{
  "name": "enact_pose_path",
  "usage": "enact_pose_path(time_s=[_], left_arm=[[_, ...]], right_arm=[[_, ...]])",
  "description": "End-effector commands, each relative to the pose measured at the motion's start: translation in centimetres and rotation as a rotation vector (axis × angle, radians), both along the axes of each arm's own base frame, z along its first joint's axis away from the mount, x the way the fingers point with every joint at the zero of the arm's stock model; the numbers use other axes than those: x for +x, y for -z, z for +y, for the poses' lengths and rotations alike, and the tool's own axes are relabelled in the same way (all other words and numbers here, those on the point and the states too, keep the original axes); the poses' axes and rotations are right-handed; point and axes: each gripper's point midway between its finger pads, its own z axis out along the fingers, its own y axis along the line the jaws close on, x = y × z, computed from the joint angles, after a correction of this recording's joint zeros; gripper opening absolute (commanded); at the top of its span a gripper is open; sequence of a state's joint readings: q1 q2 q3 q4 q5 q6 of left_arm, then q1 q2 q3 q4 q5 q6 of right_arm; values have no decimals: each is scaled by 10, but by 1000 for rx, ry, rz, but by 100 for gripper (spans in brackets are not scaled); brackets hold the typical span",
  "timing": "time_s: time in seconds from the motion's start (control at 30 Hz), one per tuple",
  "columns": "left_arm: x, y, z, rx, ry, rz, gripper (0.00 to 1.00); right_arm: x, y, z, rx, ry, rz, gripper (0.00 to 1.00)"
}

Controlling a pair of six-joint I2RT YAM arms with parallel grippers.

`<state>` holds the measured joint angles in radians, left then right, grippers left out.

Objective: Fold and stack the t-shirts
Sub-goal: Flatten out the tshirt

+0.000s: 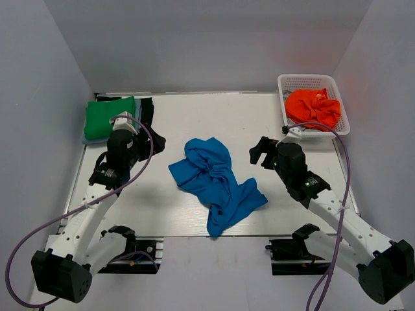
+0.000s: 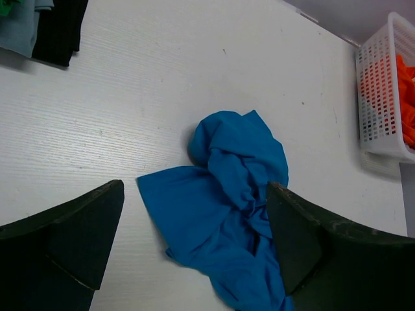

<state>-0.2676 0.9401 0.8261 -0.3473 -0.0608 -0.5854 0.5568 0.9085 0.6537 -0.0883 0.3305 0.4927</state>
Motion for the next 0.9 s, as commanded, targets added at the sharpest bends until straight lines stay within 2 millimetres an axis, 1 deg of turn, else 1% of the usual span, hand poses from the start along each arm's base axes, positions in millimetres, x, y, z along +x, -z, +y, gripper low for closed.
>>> enact_pose_path(time_s=[0.0,0.03,0.07,0.1,0.13,0.17,0.2,0.23,0.27,0.3,0.33,0.37,0.4,0.43,0.47,0.5,0.6,0.63,0.67,0.7,0.73,0.77,0.8,0.83,0.87], left_arm=[[-8,0,-3,-3,39,-12,100],[-9,2,-6,-4,50,-15,100],[-10,9,-8,-6,58,-7,100],[-8,6,-13,-22,84,-28,100],[-9,7,-17,-24,110,-32,100],[-10,17,-20,-28,130,-11,100],[-13,20,-27,-25,169,-12,100],[-10,31,-30,-24,178,11,100],[-12,45,-32,-26,193,41,100],[-12,49,-37,-35,217,53,100],[-13,67,-39,-23,231,104,100],[-14,74,-40,-23,239,134,100],[-14,81,-42,-24,247,156,100],[-17,96,-41,-15,245,213,100],[-20,101,-40,-13,245,226,100],[-20,109,-40,0,249,250,100],[-30,136,-34,30,247,324,100],[-36,145,-34,27,256,342,100],[-38,153,-37,28,265,340,100],[-39,155,-42,5,284,343,100],[-36,161,-45,-1,293,350,96],[-37,161,-48,1,304,350,95],[-36,170,-48,7,302,387,95],[-35,174,-49,9,302,400,91],[-34,179,-51,24,301,415,91]], right_arm=[[1,-16,-6,61,53,-43,90],[1,-16,-7,67,63,-46,90],[1,-20,-8,58,55,-68,90],[1,-12,-11,47,73,-60,90],[0,-8,-12,44,75,-54,90],[-3,-1,-16,33,93,-31,90],[-5,7,-26,12,141,1,90],[-5,7,-25,64,172,16,90],[-5,8,-25,52,161,15,90],[-13,9,-3,79,33,35,90],[-14,9,-2,43,-7,29,90],[-16,10,0,37,-25,38,90],[-23,20,-3,16,-22,89,90],[-24,18,-1,10,-39,93,90],[-25,20,-2,-4,-45,93,90],[-27,22,-4,-16,-45,95,90],[-33,29,-10,-26,-40,104,90],[-36,33,-10,-23,-45,111,90],[-37,34,-10,-17,-48,113,90],[-41,40,-8,-19,-63,128,90],[-42,43,-6,-16,-75,141,90],[-42,46,-5,-16,-79,146,90],[-45,49,-2,-15,-99,163,90],[-45,48,-1,-16,-107,169,90],[-49,54,-1,-28,-112,193,90]])
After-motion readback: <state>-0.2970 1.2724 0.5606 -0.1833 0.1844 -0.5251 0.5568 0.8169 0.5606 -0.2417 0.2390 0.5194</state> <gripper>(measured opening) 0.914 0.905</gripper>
